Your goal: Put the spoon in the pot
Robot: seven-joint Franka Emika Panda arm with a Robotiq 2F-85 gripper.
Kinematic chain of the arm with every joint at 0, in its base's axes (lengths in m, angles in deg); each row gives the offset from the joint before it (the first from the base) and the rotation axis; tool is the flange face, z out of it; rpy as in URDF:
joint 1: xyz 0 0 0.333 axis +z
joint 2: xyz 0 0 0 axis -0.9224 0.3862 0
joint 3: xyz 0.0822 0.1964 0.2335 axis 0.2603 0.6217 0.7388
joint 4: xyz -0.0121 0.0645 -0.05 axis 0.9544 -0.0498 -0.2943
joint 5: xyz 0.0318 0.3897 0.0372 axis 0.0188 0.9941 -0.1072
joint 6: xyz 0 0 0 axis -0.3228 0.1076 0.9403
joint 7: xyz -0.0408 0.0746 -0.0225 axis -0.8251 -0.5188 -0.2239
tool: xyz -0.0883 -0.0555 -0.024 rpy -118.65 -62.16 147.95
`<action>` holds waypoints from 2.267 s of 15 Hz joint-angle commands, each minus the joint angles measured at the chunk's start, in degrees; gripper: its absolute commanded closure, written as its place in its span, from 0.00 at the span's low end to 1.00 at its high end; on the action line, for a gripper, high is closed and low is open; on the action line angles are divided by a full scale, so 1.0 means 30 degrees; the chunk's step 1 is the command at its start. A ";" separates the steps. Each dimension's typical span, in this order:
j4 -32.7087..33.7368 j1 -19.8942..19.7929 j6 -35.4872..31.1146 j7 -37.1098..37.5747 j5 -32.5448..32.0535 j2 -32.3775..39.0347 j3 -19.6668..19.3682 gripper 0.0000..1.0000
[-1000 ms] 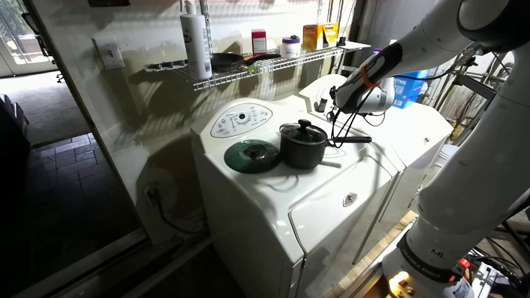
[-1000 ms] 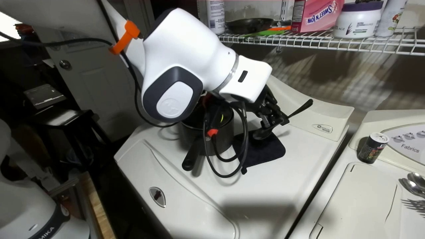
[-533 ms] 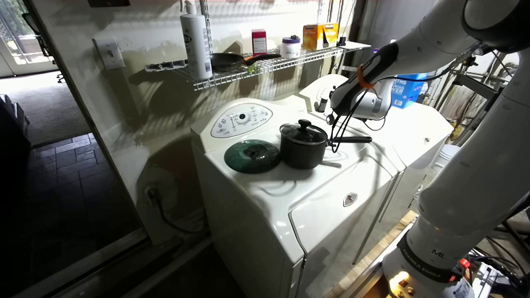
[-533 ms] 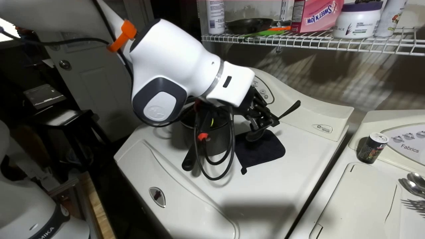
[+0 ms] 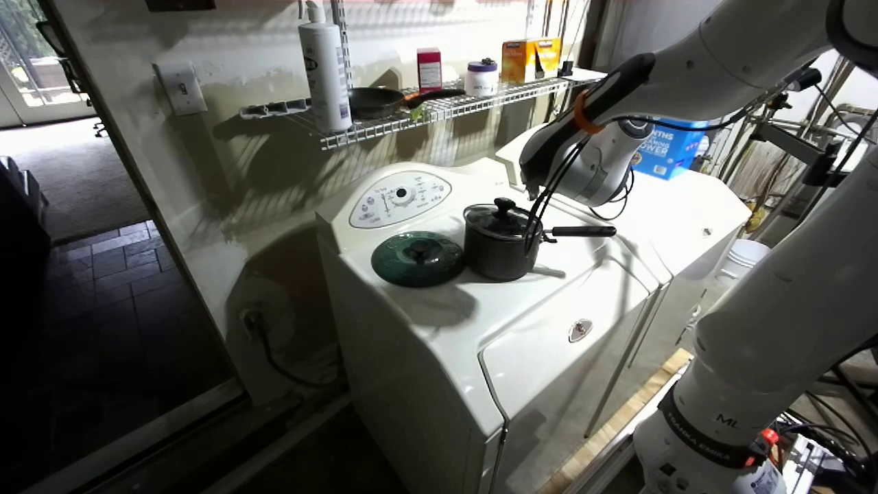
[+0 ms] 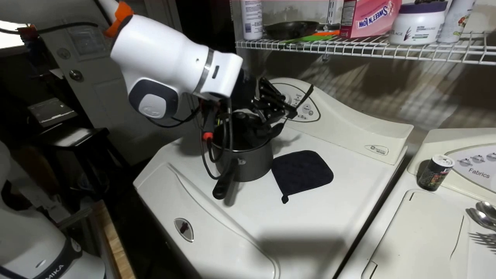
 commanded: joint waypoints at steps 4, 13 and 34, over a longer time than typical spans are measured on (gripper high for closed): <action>0.0306 -0.0227 -0.2034 -0.3771 0.6412 -0.1927 0.3628 0.98; 0.0184 -0.0284 -0.1624 -0.5284 0.8125 -0.1692 0.4141 0.93; 0.2226 0.3492 -1.1062 -0.4794 0.7584 0.4971 0.2006 0.98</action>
